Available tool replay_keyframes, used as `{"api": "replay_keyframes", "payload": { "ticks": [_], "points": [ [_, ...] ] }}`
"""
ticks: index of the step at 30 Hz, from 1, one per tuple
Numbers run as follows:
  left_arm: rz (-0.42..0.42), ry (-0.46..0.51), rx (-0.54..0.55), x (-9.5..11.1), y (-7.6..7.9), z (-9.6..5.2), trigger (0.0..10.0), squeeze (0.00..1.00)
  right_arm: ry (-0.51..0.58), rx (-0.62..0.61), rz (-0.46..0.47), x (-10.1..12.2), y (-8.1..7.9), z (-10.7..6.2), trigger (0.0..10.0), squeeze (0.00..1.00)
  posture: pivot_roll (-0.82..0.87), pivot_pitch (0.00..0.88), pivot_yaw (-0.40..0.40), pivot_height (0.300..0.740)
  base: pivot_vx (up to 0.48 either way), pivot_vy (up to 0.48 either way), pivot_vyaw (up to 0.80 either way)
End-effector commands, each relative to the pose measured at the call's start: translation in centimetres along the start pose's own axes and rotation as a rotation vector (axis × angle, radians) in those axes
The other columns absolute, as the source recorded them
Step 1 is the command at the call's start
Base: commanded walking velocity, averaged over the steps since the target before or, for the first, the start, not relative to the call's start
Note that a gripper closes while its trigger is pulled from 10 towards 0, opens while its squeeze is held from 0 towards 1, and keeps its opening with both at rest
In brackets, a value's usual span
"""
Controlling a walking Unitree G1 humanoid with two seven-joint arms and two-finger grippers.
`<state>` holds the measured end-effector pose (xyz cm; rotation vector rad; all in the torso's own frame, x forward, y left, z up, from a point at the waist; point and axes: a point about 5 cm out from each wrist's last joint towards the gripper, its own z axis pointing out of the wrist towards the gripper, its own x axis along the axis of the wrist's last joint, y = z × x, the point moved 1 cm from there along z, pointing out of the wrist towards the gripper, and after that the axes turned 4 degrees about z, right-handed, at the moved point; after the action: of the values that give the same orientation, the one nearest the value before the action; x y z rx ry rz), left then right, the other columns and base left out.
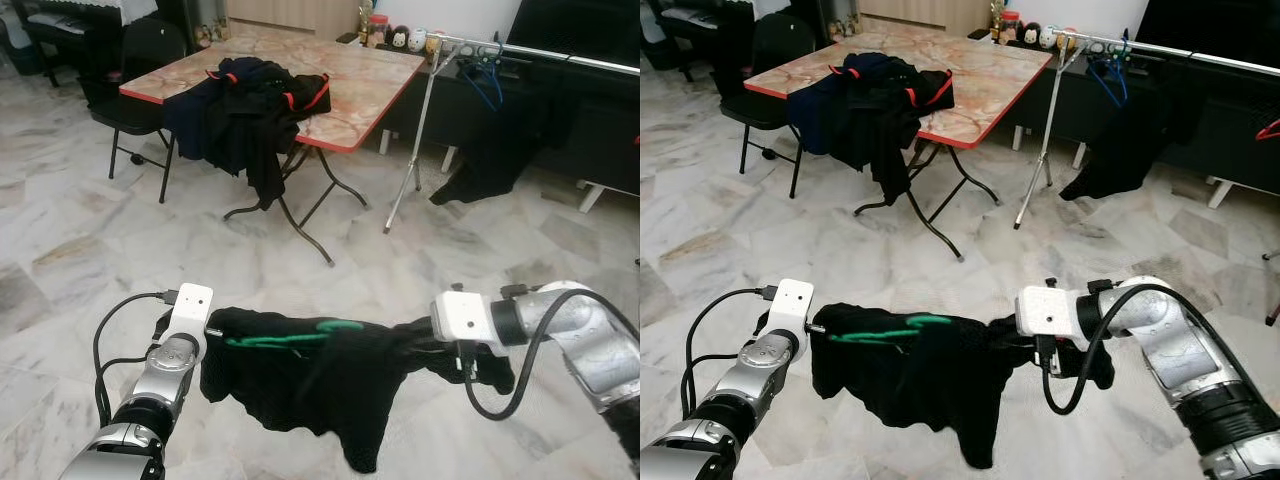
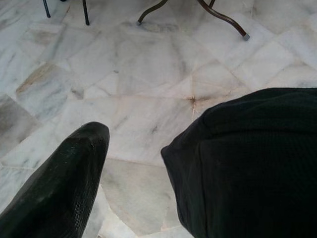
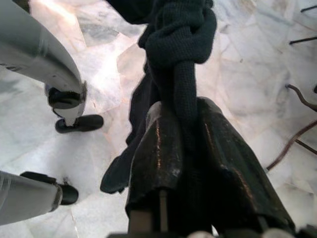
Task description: Hang hanger
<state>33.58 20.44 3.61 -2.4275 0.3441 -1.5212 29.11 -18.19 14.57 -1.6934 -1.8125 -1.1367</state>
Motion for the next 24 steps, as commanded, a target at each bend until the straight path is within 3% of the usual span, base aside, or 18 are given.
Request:
{"api": "replay_keyframes", "payload": {
  "ticks": [1,10,19,24],
  "points": [
    [0.028,-0.007,-0.001,-0.1,-0.3,0.0,10.0,0.00,-0.029,-0.061,-0.041,0.2,1.0,-0.9,10.0,0.00,-0.15,0.000,-0.005,0.740,0.000,0.000,0.00],
    [0.033,-0.007,-0.015,-0.1,-0.2,0.0,10.0,0.00,-0.147,-0.055,-0.061,-1.4,0.8,-0.3,10.0,0.00,-0.15,0.000,-0.005,0.740,0.000,0.000,0.00],
    [0.023,0.013,-0.033,0.6,0.0,0.1,10.0,0.00,-0.154,-0.046,-0.042,-1.7,0.2,0.8,10.0,0.00,-0.15,0.000,-0.005,0.740,0.000,0.000,0.00],
    [-0.018,0.092,-0.146,2.4,1.1,0.2,10.0,0.00,-0.125,-0.061,-0.019,-1.5,-0.1,1.8,10.0,0.00,-0.15,0.000,-0.007,0.740,0.000,0.000,0.00]
  ]
}}
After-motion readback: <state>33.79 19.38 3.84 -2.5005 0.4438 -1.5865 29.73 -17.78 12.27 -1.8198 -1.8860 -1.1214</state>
